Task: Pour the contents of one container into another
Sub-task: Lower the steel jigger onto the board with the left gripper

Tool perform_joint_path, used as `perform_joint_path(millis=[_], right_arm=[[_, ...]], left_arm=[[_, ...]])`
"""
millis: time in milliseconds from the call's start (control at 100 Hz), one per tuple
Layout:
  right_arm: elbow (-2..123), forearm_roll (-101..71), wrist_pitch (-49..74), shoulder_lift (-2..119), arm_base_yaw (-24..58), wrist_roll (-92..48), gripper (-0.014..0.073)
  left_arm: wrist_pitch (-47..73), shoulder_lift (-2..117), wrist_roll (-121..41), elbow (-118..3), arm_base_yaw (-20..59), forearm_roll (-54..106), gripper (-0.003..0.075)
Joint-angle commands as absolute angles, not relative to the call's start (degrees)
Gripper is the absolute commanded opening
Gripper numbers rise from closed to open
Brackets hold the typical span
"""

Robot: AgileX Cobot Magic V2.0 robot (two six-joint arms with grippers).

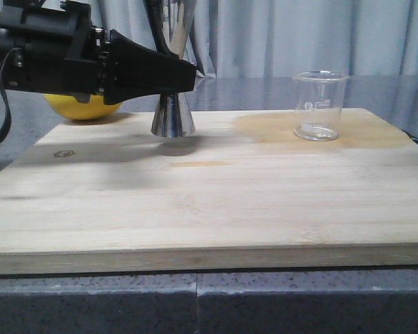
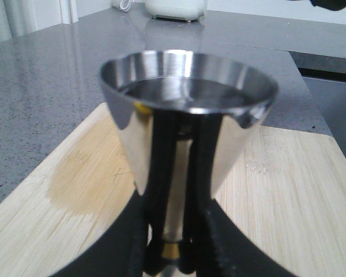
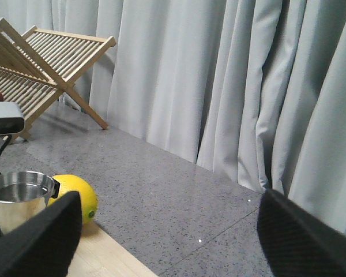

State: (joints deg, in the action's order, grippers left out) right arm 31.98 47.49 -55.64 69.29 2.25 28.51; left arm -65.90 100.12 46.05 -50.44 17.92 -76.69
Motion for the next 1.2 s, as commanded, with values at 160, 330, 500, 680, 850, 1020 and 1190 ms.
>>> perform_joint_path(millis=[160, 330, 500, 680, 850, 1020, 1190], right_arm=[[33.3, 45.5, -58.7, 67.8, 1.9, 28.6, 0.0566], [33.3, 45.5, -58.7, 67.8, 1.9, 28.6, 0.0566], [33.3, 45.5, -58.7, 67.8, 1.9, 28.6, 0.0566], [33.3, 45.5, -58.7, 67.8, 1.9, 28.6, 0.0566], [33.3, 45.5, -58.7, 67.8, 1.9, 28.6, 0.0566], [33.3, 45.4, -58.7, 67.8, 1.9, 28.6, 0.0566], [33.3, 45.4, -58.7, 67.8, 1.9, 28.6, 0.0566]], left_arm=[[-71.7, 98.0, 45.8, -52.1, 17.6, -70.9, -0.0019], [-71.9, 98.9, 45.8, -52.0, 17.6, -70.9, -0.0019], [-71.9, 99.5, 45.8, -52.0, 17.6, -70.9, -0.0019], [-71.9, 99.8, 45.8, -52.0, 17.6, -71.1, -0.0019], [-71.8, 99.8, 45.8, -52.0, 17.6, -72.1, -0.0019], [-71.8, 99.9, 45.8, -52.0, 17.6, -72.5, -0.0019], [-72.1, 100.8, 45.8, -52.0, 17.6, -73.0, -0.0019]])
